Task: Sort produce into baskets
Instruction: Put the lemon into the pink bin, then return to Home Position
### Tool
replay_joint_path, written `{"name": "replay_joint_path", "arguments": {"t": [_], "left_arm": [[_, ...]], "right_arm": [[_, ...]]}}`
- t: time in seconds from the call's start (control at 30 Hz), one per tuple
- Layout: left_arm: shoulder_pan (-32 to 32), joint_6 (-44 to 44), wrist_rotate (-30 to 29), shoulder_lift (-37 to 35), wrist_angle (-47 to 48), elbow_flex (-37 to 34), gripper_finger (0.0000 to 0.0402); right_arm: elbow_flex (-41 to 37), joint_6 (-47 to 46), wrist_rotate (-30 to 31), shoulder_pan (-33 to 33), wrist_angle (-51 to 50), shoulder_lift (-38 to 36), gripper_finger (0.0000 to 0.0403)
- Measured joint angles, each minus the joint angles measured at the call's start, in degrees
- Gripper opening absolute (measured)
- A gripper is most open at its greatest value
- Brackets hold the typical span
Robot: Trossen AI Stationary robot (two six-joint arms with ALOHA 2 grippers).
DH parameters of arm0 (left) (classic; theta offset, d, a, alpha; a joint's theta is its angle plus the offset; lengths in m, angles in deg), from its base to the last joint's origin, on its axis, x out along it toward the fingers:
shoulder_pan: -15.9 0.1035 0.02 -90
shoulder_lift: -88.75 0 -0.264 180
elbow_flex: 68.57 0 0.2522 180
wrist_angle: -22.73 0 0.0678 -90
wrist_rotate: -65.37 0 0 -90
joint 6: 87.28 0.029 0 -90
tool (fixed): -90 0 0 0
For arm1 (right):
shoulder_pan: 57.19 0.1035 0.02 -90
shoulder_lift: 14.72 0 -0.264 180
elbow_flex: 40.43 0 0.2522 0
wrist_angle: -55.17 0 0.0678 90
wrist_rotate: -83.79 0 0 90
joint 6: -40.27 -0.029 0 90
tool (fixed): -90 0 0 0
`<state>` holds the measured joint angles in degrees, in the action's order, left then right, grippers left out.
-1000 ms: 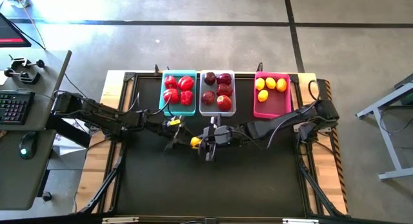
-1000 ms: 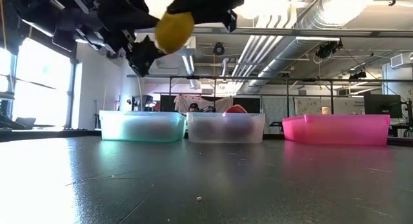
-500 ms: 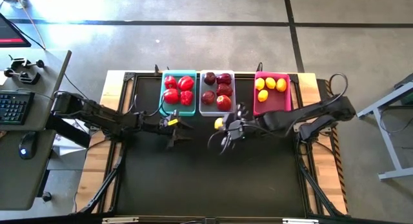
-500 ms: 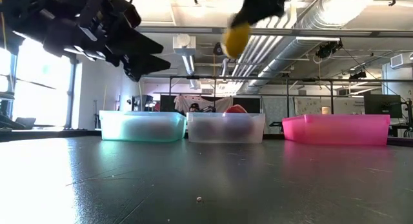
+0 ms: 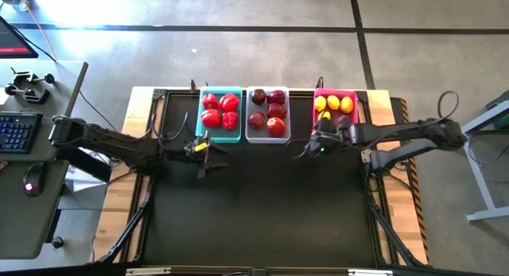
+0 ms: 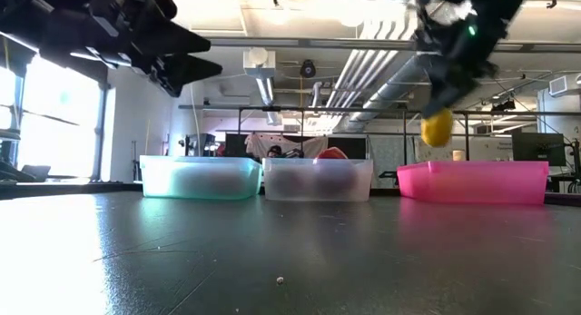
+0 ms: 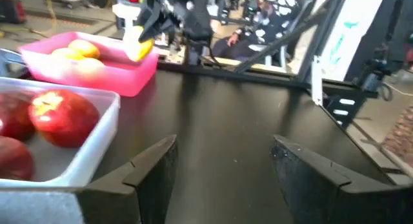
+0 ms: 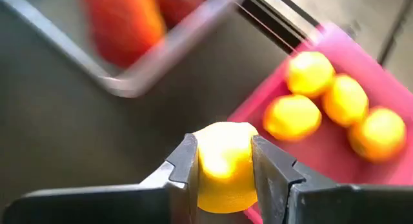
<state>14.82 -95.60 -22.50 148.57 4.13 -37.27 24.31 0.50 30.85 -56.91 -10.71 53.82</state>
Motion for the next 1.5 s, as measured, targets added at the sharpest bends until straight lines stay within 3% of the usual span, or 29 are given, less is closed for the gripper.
{"name": "replay_joint_path", "arguments": {"t": [0.23, 0.53, 0.83, 1.0, 1.13, 1.33, 1.5], "left_arm": [[0.0, 1.1, -2.3, -6.7, 3.7, 0.0, 0.0189], [0.0, 2.2, -5.9, -10.2, 6.4, 0.0, 0.0111], [-0.1, 3.0, -7.2, -10.3, 6.7, 0.0, 0.0012], [-0.1, 3.2, -7.3, -10.3, 5.9, 0.0, 0.0004], [-0.1, 3.5, -7.6, -10.3, 5.9, 0.0, 0.0001], [-0.1, 4.0, -8.7, -11.1, 5.7, 0.0, 0.0], [-0.1, 3.9, -8.9, -14.0, 3.8, -2.5, 0.0]], "right_arm": [[-11.2, -5.3, 0.2, -9.3, 0.8, -7.2, 0.0085], [-17.9, -2.3, 2.3, -19.6, 6.3, -7.8, 0.0092], [-18.1, -2.2, 5.2, -24.2, 6.0, -7.8, 0.0178], [-18.1, -2.2, 7.4, -24.3, 4.7, -7.8, 0.0229], [-18.1, -0.4, 7.6, -24.3, 3.9, -8.8, 0.0247], [-18.1, -0.3, 7.0, -24.1, 3.9, -12.6, 0.0224], [-18.1, -0.5, 7.5, -21.2, 4.7, -15.5, 0.0133]]}}
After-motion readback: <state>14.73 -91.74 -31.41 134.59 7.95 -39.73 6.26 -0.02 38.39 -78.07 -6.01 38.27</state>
